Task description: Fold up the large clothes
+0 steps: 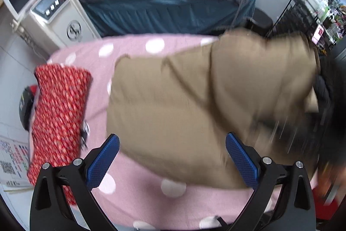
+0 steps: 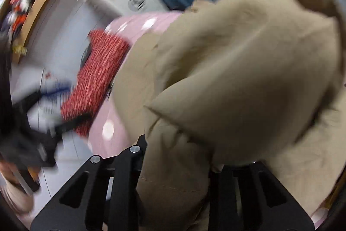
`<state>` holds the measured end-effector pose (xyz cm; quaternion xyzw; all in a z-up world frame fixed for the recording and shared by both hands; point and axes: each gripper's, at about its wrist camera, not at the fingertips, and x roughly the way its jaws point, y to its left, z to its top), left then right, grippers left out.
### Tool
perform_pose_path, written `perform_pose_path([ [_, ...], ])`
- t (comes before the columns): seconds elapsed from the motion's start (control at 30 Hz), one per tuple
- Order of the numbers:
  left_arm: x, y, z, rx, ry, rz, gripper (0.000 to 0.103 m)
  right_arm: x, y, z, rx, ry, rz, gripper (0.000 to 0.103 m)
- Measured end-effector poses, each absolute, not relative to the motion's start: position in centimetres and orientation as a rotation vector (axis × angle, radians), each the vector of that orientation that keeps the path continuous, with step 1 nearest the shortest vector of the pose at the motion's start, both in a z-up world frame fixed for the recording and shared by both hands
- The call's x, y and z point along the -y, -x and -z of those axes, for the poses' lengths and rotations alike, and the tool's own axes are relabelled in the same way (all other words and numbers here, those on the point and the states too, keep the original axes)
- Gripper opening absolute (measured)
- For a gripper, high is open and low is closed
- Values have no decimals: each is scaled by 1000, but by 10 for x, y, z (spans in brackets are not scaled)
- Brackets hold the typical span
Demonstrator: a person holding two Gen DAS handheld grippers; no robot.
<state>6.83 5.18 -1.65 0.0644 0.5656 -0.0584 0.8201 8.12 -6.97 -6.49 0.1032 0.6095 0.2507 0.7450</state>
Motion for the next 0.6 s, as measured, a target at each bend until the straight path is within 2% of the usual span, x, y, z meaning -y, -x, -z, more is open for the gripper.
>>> perform_pose_path([
  [0.17,-40,-83,-24,-1092,-154,158,97,-5,5,88,-1450,-49,-791,24],
  [0.27,-23,-87,-29,-1076,-189,207,97,-28,50,108,-1523,43,-886,25],
  [0.37,0,-84,-12,-1109,-226,266,97,-33,71,111,-1532,169,-839,38],
  [0.43,9,-79,12,-1166,-239,298,97,-25,74,97,-1492,174,-787,65],
  [0.5,13,-75,46,-1242,-277,302,97,-12,76,77,-1444,129,-757,80],
  [0.6,10,-66,98,-1352,-321,274,96,13,84,50,-1404,110,-708,82],
])
